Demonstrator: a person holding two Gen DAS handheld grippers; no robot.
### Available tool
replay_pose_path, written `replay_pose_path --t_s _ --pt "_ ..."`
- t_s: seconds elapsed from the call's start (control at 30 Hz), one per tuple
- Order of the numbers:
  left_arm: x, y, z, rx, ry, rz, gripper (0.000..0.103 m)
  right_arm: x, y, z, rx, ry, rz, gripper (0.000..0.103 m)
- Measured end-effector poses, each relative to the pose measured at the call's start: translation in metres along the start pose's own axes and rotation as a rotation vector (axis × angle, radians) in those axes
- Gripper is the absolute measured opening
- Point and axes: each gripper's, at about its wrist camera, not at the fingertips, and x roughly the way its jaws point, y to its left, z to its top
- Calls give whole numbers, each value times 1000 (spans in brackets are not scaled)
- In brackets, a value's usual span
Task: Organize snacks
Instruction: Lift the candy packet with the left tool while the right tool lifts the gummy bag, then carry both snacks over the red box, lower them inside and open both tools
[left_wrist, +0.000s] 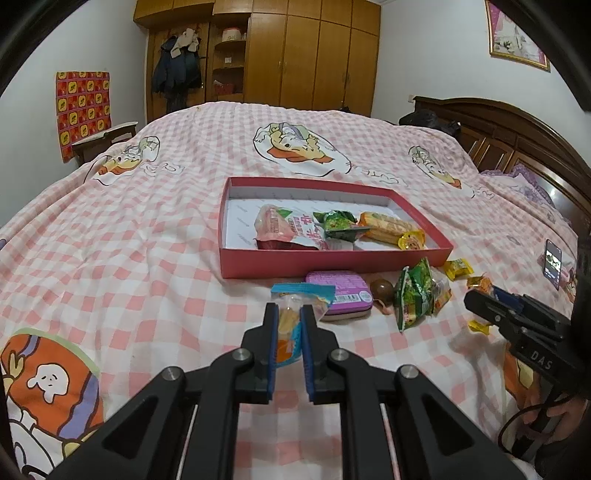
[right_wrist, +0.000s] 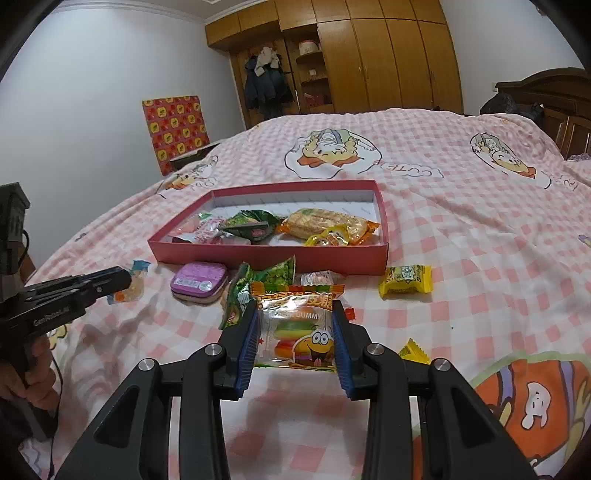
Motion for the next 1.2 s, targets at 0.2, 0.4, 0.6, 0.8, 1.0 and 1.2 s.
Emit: replay_pose_path --t_s 0.2,0.4,0.6,0.8,1.0,1.2 --pt "-4 2 3 -7 -4 11 12 -4 0 2 9 -12 28 37" --pt "-5 4 9 -3 3 24 12 3 -4 9 30 19 90 37" --pt "-5 3 15 -4 1 29 12 5 -5 23 34 1 104 37" --pt "-8 3 23 -12 -10 32 12 8 -3 40 19 -25 103 37" --pt "-13 8 33 4 -28 42 12 11 -9 50 38 -43 87 37" --pt "-18 11 46 -18 -52 16 12 19 -13 52 52 -28 97 37"
